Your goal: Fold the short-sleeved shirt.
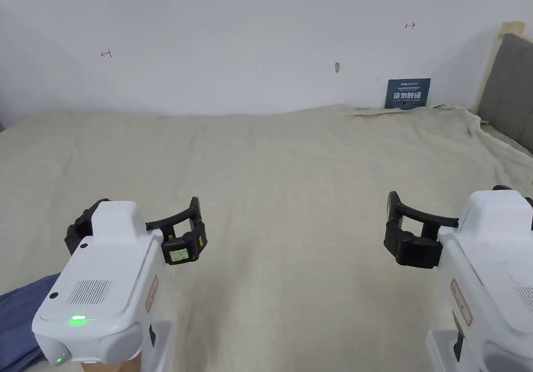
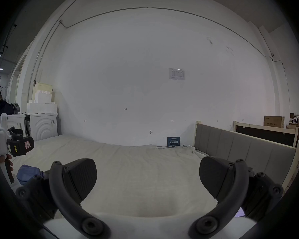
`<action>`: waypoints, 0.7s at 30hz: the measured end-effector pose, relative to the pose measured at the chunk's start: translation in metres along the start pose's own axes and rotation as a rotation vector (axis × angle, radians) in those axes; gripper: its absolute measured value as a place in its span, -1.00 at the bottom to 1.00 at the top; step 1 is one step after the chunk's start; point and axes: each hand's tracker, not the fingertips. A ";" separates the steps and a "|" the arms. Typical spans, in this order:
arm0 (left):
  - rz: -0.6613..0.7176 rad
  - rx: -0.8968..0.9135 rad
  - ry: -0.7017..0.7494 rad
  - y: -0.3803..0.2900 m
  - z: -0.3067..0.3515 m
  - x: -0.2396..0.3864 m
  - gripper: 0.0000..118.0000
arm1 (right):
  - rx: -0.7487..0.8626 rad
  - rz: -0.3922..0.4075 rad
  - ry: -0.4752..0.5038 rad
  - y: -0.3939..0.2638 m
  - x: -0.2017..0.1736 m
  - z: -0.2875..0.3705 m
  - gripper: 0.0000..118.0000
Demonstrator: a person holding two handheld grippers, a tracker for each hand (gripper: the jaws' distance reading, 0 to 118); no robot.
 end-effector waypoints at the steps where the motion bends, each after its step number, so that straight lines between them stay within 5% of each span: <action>1: 0.000 0.001 0.000 0.000 0.000 0.000 1.00 | 0.000 0.000 -0.001 -0.001 0.002 -0.001 1.00; 21: -0.028 0.014 0.010 0.001 0.001 0.000 1.00 | 0.003 0.002 0.000 -0.001 0.003 -0.002 1.00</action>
